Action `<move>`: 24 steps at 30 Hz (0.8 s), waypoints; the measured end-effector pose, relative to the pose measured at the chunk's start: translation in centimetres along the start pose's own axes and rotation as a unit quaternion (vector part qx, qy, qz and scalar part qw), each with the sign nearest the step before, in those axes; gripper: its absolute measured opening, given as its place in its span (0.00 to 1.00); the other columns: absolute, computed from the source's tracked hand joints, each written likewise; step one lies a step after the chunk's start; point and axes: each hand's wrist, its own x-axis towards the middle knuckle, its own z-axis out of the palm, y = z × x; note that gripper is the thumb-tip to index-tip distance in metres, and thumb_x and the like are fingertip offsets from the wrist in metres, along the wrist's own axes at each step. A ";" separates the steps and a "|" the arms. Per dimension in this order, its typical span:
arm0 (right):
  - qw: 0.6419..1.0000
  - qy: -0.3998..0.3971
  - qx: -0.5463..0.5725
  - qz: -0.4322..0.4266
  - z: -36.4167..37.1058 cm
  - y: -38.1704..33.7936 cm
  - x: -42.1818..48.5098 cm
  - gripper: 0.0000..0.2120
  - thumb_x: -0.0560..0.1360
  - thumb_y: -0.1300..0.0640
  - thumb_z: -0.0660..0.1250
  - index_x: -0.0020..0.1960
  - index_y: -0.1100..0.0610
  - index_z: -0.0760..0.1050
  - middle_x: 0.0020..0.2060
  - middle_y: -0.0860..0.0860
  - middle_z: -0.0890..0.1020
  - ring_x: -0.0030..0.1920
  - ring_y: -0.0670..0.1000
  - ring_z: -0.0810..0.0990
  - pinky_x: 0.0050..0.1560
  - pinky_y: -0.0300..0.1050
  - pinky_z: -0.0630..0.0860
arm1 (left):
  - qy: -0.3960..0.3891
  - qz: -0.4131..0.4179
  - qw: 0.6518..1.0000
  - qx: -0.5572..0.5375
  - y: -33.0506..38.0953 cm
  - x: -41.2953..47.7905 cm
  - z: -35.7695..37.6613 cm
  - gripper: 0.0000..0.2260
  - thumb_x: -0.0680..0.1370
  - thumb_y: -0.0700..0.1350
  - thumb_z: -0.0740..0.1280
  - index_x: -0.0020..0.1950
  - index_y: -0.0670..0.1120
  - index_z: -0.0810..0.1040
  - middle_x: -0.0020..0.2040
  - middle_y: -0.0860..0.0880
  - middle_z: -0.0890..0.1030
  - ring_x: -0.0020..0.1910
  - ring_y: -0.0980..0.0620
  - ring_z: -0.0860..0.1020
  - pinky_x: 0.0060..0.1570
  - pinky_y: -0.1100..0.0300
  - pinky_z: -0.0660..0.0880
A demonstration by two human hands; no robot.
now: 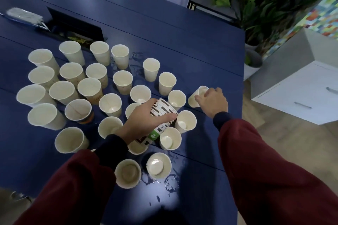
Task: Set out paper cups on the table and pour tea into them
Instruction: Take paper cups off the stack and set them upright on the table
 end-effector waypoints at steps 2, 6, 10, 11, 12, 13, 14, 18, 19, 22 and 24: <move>1.000 -0.011 -0.013 0.007 0.5 -0.5 0.3 0.28 0.77 0.40 0.65 0.63 0.63 0.73 0.60 0.59 0.72 0.55 0.66 0.78 0.55 0.56 0.75 | -0.008 -0.005 1.000 -0.002 -0.2 0.4 -0.6 0.11 0.71 0.51 0.78 0.46 0.55 0.77 0.41 0.65 0.83 0.41 0.68 0.80 0.38 0.73 0.73; 1.000 -0.026 -0.015 0.008 1.0 -1.3 -0.2 0.31 0.75 0.36 0.67 0.64 0.61 0.73 0.61 0.58 0.71 0.55 0.64 0.78 0.55 0.55 0.74 | -0.036 -0.002 0.999 -0.015 -0.5 1.1 -2.0 0.09 0.72 0.50 0.78 0.43 0.55 0.78 0.39 0.66 0.83 0.40 0.69 0.80 0.39 0.73 0.72; 0.997 0.030 0.072 0.027 0.0 -1.9 -2.3 0.26 0.76 0.39 0.69 0.61 0.59 0.75 0.61 0.55 0.71 0.54 0.60 0.79 0.52 0.50 0.72 | -0.081 0.020 0.996 -0.021 0.5 1.8 -2.3 0.08 0.73 0.49 0.77 0.43 0.55 0.78 0.39 0.66 0.83 0.39 0.69 0.80 0.39 0.74 0.71; 0.992 0.055 0.108 0.026 -0.5 -2.1 -3.2 0.24 0.76 0.40 0.69 0.60 0.58 0.76 0.60 0.54 0.72 0.53 0.58 0.80 0.52 0.49 0.72 | -0.092 0.024 0.995 -0.022 0.8 1.9 -2.3 0.09 0.72 0.52 0.78 0.45 0.55 0.78 0.40 0.65 0.83 0.40 0.69 0.80 0.38 0.75 0.71; 0.986 0.075 0.146 0.021 -0.9 -2.3 -4.2 0.21 0.76 0.40 0.70 0.58 0.57 0.77 0.58 0.52 0.74 0.52 0.55 0.80 0.53 0.48 0.73 | -0.098 0.024 0.995 -0.023 1.0 2.1 -2.2 0.12 0.71 0.55 0.78 0.47 0.54 0.78 0.42 0.64 0.83 0.41 0.67 0.80 0.39 0.73 0.72; 0.979 0.088 0.183 0.015 -1.4 -2.7 -5.5 0.19 0.76 0.41 0.70 0.56 0.56 0.78 0.55 0.51 0.76 0.50 0.53 0.81 0.53 0.47 0.74 | -0.106 0.025 0.994 -0.021 1.1 2.3 -2.1 0.16 0.69 0.59 0.78 0.50 0.55 0.78 0.43 0.62 0.84 0.42 0.65 0.81 0.42 0.69 0.75; 0.972 0.087 0.219 0.013 -2.0 -3.0 -6.8 0.17 0.76 0.41 0.70 0.53 0.55 0.79 0.52 0.49 0.79 0.49 0.50 0.81 0.52 0.46 0.76 | -0.119 0.023 0.992 -0.015 1.2 2.5 -1.8 0.19 0.68 0.62 0.78 0.51 0.56 0.78 0.45 0.60 0.84 0.45 0.62 0.82 0.47 0.62 0.78; 0.950 -0.034 0.311 0.025 -3.8 -4.2 -11.4 0.14 0.77 0.43 0.70 0.45 0.53 0.82 0.39 0.47 0.85 0.39 0.46 0.84 0.39 0.42 0.78 | -0.166 0.040 0.985 0.037 1.8 3.0 -0.2 0.19 0.66 0.63 0.77 0.51 0.58 0.78 0.45 0.58 0.84 0.45 0.59 0.82 0.50 0.54 0.80; 0.948 -0.052 0.312 0.027 -3.9 -4.3 -12.1 0.13 0.78 0.46 0.69 0.45 0.55 0.83 0.37 0.49 0.85 0.36 0.45 0.82 0.35 0.39 0.76 | -0.169 0.049 0.983 0.054 2.0 3.0 0.2 0.19 0.65 0.63 0.77 0.51 0.59 0.77 0.45 0.58 0.84 0.45 0.60 0.82 0.49 0.56 0.79; 0.955 -0.026 0.290 0.052 -3.9 -2.8 -13.3 0.08 0.78 0.54 0.70 0.45 0.59 0.81 0.36 0.54 0.84 0.30 0.44 0.78 0.32 0.37 0.74 | -0.195 0.055 0.977 0.066 2.5 2.6 1.6 0.20 0.66 0.60 0.79 0.54 0.57 0.78 0.45 0.56 0.84 0.44 0.60 0.82 0.44 0.65 0.78; 0.947 -0.050 0.309 0.075 -4.0 -1.6 -13.7 0.06 0.77 0.56 0.70 0.48 0.59 0.80 0.37 0.55 0.83 0.28 0.44 0.77 0.29 0.36 0.73 | -0.215 0.056 0.974 0.047 2.6 2.2 2.2 0.21 0.67 0.58 0.80 0.55 0.55 0.79 0.46 0.54 0.85 0.46 0.56 0.83 0.48 0.61 0.80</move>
